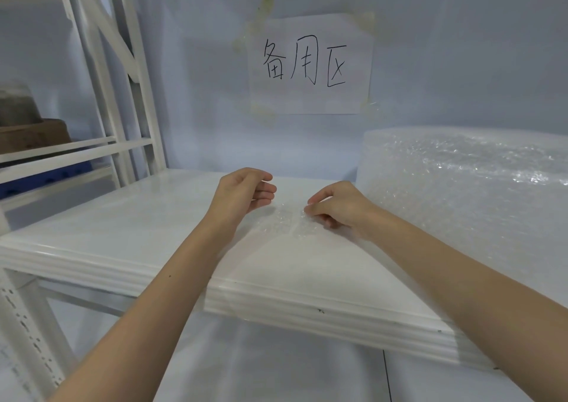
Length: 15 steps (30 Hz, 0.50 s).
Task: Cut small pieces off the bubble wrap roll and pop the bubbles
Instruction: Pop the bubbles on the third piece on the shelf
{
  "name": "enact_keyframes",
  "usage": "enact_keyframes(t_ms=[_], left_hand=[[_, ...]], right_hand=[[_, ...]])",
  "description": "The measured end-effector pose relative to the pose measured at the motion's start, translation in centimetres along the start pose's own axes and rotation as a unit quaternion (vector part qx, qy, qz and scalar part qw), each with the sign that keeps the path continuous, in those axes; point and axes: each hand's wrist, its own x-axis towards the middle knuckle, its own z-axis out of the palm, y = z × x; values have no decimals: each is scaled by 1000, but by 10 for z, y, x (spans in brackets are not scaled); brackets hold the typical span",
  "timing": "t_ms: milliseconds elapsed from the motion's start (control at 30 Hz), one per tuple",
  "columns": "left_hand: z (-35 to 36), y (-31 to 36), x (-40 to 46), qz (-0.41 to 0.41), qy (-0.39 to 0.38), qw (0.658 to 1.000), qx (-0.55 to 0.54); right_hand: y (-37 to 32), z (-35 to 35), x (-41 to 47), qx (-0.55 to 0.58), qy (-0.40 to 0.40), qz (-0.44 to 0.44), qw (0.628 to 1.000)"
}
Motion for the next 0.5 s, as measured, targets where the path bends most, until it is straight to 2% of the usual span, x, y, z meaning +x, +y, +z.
enact_keyframes(t_ms=[500], left_hand=[[0,-1,0,3,0,1000,8]], right_hand=[[3,10,19,-29,7,6,1000]])
